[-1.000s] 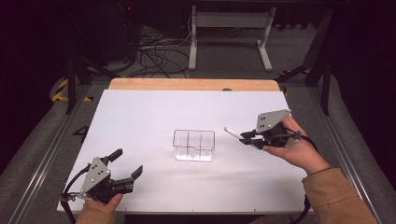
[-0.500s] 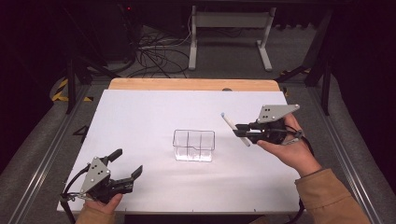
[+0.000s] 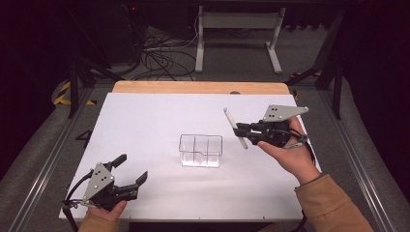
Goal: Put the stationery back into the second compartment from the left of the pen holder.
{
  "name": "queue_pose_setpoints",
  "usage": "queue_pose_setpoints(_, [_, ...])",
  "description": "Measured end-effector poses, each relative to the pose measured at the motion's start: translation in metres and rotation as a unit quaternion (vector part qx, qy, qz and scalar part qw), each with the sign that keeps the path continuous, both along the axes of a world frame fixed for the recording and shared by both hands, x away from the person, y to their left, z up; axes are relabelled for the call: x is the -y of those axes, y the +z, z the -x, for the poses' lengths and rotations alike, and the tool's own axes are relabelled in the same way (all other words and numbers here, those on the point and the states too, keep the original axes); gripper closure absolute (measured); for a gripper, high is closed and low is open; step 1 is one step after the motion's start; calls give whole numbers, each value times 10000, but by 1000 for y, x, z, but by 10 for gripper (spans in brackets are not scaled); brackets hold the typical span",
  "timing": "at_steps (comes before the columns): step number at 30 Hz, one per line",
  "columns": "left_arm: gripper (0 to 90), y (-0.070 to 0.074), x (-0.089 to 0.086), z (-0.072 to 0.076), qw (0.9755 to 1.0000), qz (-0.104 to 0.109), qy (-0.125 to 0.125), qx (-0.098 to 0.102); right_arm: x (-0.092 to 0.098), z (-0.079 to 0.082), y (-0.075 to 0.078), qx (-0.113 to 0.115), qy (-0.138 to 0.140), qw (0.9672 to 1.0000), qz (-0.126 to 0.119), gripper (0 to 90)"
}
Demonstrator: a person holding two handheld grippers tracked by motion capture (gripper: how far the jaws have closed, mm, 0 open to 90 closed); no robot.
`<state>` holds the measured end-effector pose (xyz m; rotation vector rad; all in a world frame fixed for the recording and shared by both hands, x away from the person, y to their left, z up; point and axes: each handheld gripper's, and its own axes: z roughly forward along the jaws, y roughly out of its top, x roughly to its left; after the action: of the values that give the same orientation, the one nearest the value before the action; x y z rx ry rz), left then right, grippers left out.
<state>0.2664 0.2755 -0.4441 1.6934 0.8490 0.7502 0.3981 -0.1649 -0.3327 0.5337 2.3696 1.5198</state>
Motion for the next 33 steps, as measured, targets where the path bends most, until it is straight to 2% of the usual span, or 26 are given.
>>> queue_pose_setpoints(6, [137,0,-1,0,10000,-22,-2,16,-9,-2,1,-66,-127,9992,-375,789])
queue_pose_setpoints(11, [137,0,-1,0,10000,-9,-14,6,-18,-3,1,-48,-116,9987,-503,789])
queue_pose_setpoints(19, [137,0,-1,0,10000,-12,-19,7,-33,-2,-1,16,-269,9966,-777,789])
queue_pose_setpoints(33, [137,0,-1,0,10000,1,-23,-2,-61,-6,-14,-68,-359,9953,-902,789])
